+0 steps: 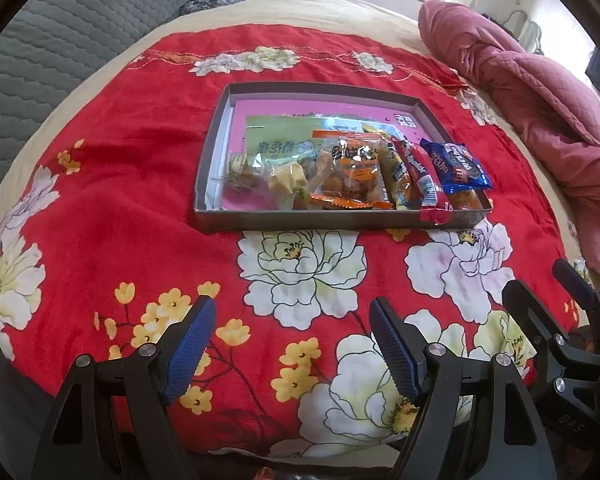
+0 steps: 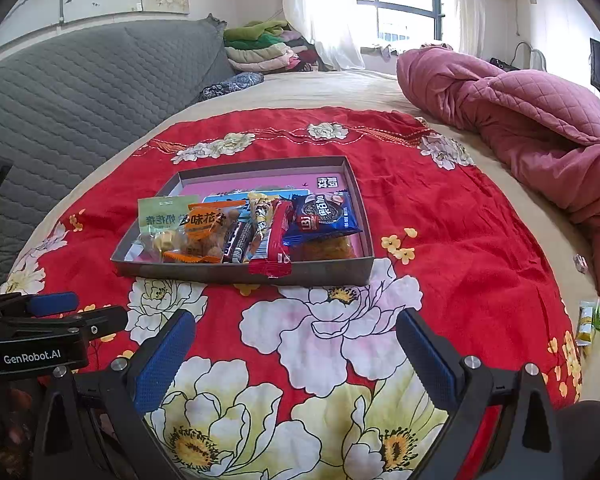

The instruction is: Organize snacks

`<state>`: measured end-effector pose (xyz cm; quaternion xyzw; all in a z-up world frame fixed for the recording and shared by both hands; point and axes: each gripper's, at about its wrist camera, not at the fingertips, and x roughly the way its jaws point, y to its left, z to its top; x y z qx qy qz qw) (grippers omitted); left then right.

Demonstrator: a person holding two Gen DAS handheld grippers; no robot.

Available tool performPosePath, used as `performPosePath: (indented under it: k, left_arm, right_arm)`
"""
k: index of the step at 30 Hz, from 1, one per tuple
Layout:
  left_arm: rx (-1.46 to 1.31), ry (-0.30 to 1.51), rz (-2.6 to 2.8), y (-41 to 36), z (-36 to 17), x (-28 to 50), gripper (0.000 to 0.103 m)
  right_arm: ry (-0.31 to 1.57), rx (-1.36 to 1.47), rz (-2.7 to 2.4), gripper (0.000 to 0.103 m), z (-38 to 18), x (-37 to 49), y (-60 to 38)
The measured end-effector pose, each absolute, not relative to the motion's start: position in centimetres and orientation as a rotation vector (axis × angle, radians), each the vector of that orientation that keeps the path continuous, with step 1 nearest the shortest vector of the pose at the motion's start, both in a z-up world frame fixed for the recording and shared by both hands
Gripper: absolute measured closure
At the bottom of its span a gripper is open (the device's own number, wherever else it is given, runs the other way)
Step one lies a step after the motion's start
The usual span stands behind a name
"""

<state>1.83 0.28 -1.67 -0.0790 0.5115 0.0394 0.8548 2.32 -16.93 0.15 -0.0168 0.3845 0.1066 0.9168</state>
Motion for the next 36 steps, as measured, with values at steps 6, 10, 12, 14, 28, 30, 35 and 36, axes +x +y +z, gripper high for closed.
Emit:
performPosePath:
  k: [6, 10, 12, 14, 28, 30, 35, 36]
  left_arm:
    - [-0.164, 1.077, 0.094, 0.49, -1.71, 1.87, 0.023]
    - [-0.161, 1.078, 0.105, 0.57, -1.77, 1.92, 0.023]
    - [-0.16, 1.077, 0.107, 0.58, -1.73, 1.91, 0.023]
    - [-0.16, 1.075, 0.108, 0.61, -1.69, 1.9, 0.023]
    - [-0.143, 1.077, 0.128, 0.53, -1.69, 1.92, 0.023]
    - [-0.142, 1.078, 0.13, 0.53, -1.7, 1.9, 0.023]
    - [-0.137, 1.075, 0.132, 0.46, -1.71, 1.87, 0.023]
    - [-0.136, 1.075, 0.133, 0.42, -1.71, 1.86, 0.023]
  right_arm:
    - [0.791, -0.033, 0.22, 0.002, 0.17, 2.33, -16.96]
    - [0.788, -0.033, 0.22, 0.002, 0.19, 2.38, -17.0]
    - [0.786, -0.032, 0.22, 0.002, 0.19, 2.39, -17.05]
    - [0.782, -0.031, 0.219, 0.002, 0.32, 2.39, -17.12]
    - [0.774, -0.031, 0.213, 0.002, 0.67, 2.38, -17.33]
    - [0.773, -0.032, 0.213, 0.002, 0.68, 2.38, -17.31]
    - [0.77, -0.033, 0.212, 0.002, 0.75, 2.38, -17.28]
    - [0.769, -0.034, 0.212, 0.002, 0.77, 2.35, -17.25]
